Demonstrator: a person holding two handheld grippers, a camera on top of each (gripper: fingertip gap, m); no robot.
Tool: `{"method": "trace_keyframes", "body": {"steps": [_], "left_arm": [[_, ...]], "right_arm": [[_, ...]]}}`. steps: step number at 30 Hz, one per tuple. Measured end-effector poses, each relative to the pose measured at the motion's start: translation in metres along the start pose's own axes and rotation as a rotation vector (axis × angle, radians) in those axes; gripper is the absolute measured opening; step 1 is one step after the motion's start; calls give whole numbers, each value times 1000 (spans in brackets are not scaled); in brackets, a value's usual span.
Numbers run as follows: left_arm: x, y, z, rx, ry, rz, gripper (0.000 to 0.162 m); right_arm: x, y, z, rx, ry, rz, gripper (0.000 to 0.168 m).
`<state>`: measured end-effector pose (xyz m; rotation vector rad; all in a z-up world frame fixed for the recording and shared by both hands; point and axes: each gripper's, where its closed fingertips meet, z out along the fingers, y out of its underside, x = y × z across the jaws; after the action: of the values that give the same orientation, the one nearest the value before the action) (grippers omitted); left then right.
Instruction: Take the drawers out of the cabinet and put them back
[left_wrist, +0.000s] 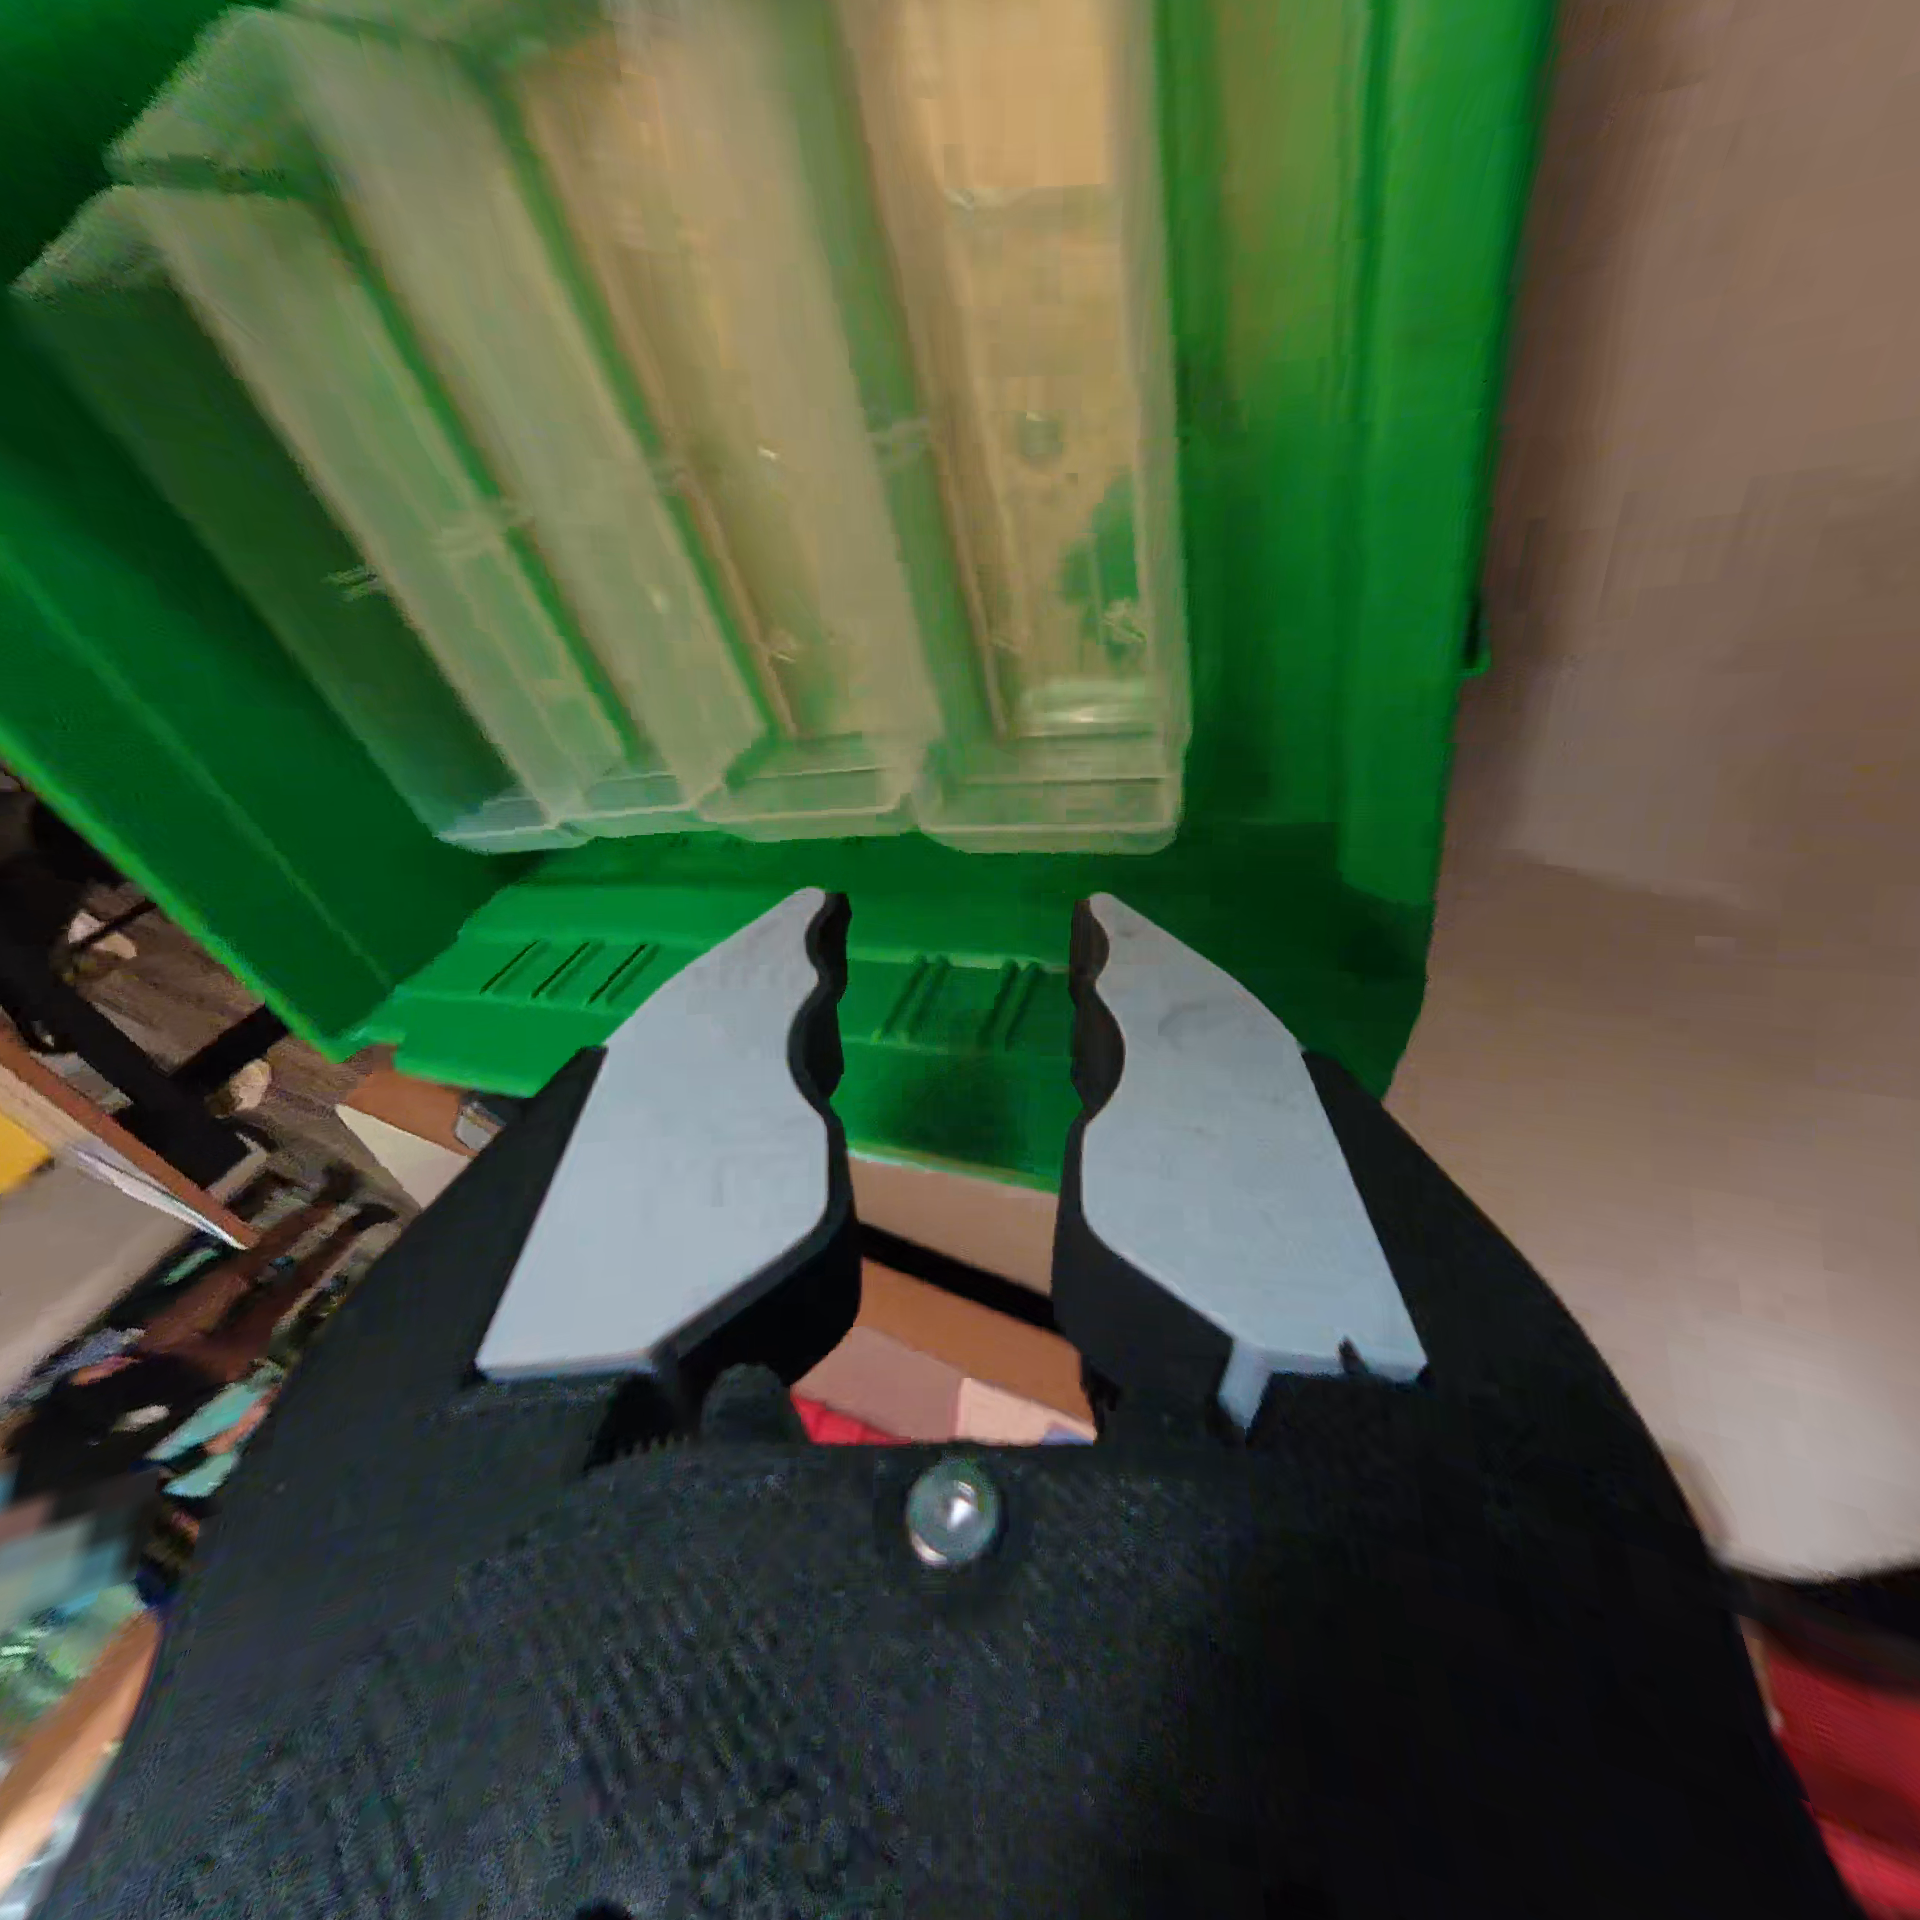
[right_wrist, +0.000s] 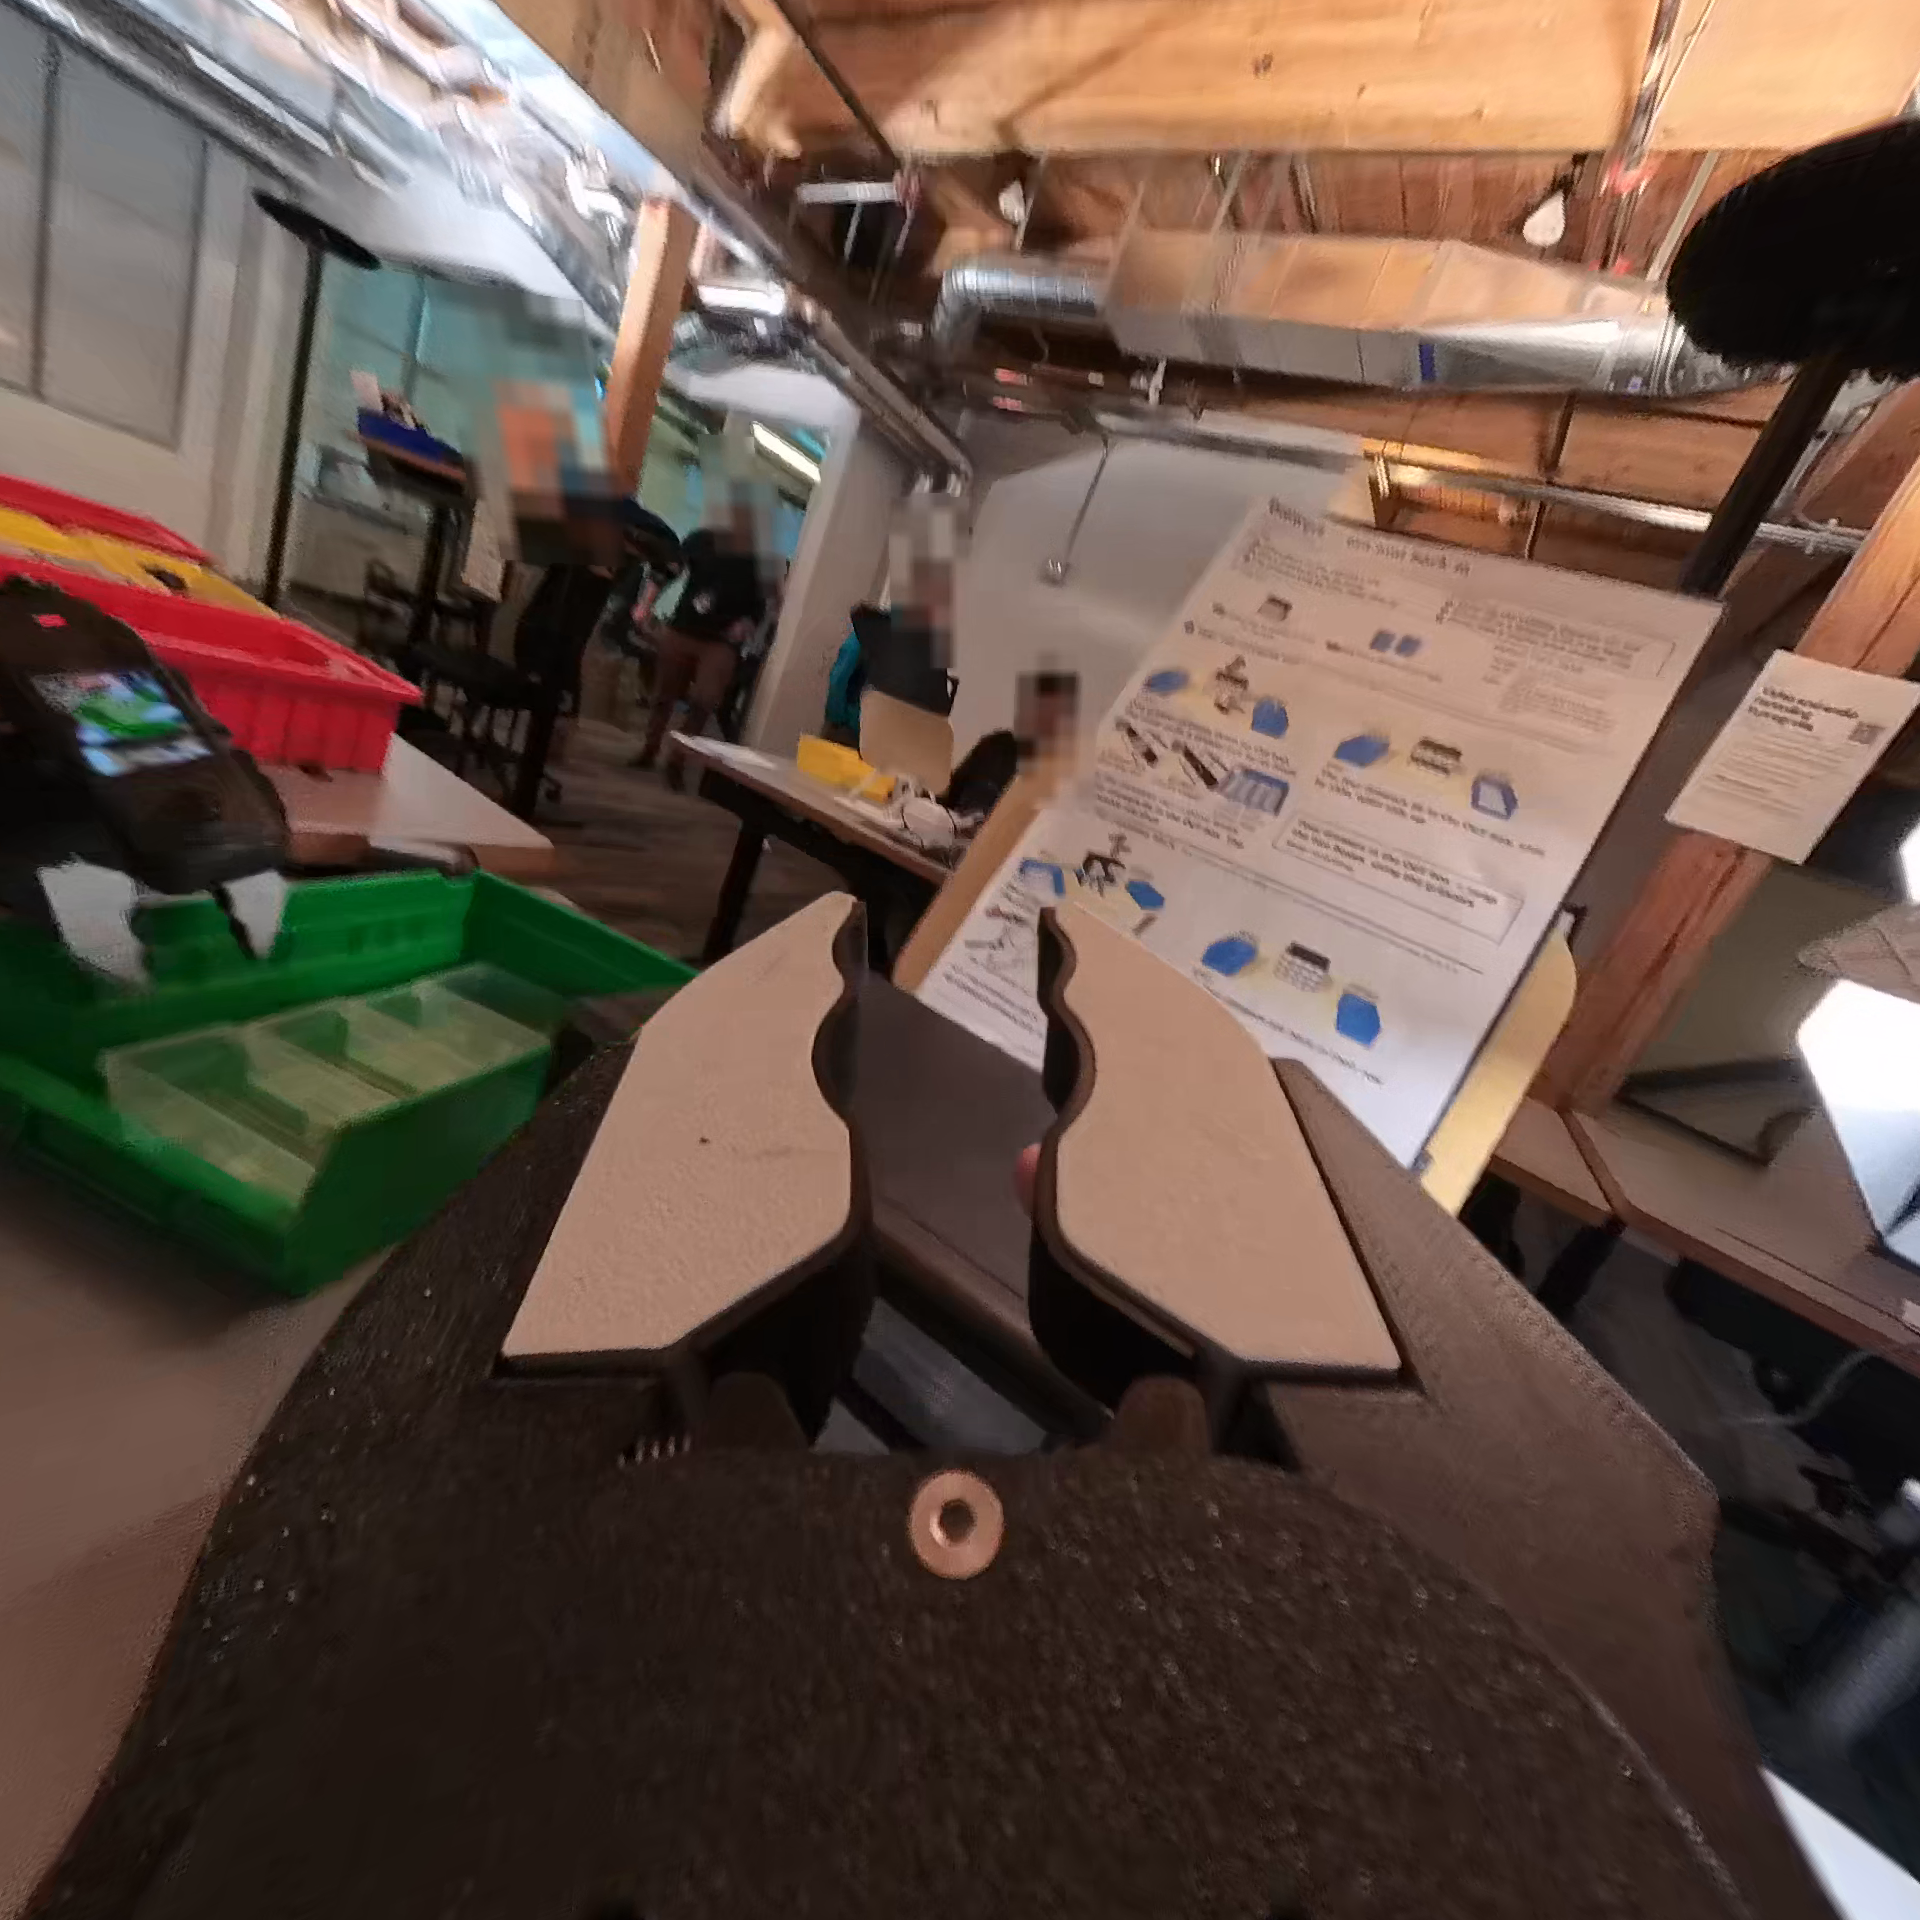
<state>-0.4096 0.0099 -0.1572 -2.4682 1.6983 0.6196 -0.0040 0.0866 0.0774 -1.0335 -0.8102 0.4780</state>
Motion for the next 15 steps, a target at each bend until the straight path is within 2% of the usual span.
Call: {"method": "trace_keyframes", "body": {"steps": [2, 6, 10, 13, 15], "left_arm": [[10, -1, 10, -78, 51, 106, 44], [26, -1, 30, -190, 122, 264, 45], [35, 6, 39, -285, 173, 350, 45], [35, 14, 40, -353, 195, 397, 45], [33, 17, 41, -387, 212, 404, 42]], "right_arm": [[11, 22, -1, -92, 2, -21, 31], [32, 68, -4, -335, 9, -91, 44], [50, 82, -7, -437, 35, -32, 45], [76, 91, -8, -517, 77, -9, 35], [97, 93, -8, -528, 128, -27, 16]]}}
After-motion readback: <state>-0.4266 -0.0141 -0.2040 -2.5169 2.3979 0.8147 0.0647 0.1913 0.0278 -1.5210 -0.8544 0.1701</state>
